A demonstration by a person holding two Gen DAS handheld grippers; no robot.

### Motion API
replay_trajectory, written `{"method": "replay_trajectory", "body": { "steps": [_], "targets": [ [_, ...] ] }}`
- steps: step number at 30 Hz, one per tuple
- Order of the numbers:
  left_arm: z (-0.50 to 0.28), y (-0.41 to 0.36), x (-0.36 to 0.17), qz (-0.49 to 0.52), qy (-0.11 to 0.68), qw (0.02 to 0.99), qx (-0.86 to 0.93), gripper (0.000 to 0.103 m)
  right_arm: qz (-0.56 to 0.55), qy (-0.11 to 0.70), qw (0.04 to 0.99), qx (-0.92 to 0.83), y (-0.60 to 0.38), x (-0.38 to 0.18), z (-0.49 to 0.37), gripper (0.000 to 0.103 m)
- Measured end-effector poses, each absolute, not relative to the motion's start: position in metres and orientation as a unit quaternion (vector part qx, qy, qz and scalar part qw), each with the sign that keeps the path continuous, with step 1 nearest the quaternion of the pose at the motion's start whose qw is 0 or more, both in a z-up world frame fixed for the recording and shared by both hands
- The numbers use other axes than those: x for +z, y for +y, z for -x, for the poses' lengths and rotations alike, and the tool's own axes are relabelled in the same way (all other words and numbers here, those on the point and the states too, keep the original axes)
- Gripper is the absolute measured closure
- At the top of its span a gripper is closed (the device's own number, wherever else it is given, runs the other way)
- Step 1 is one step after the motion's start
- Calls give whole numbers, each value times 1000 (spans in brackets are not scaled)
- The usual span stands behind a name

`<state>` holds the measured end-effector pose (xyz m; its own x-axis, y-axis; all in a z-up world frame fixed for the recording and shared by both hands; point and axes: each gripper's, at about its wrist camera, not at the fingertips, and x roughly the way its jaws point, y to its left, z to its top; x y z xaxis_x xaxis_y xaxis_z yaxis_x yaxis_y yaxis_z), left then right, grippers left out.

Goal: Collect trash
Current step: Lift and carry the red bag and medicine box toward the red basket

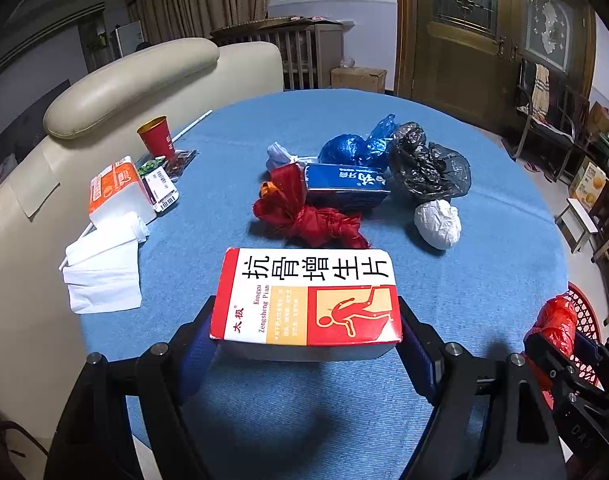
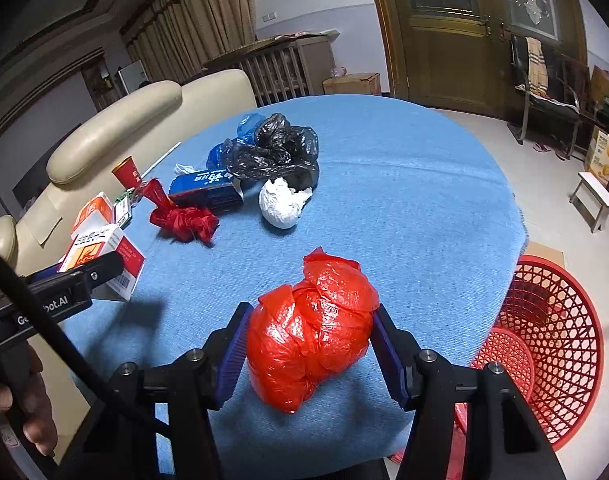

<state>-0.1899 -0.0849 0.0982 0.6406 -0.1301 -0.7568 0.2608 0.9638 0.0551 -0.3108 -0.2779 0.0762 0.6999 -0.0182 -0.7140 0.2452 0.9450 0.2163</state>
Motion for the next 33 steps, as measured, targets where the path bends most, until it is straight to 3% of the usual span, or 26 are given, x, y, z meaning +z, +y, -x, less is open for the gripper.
{"method": "replay_trajectory", "body": {
  "steps": [33],
  "targets": [
    [201, -127, 103, -125, 404, 897, -130, 21, -186, 366, 906, -107, -319, 74, 339, 42]
  ]
}}
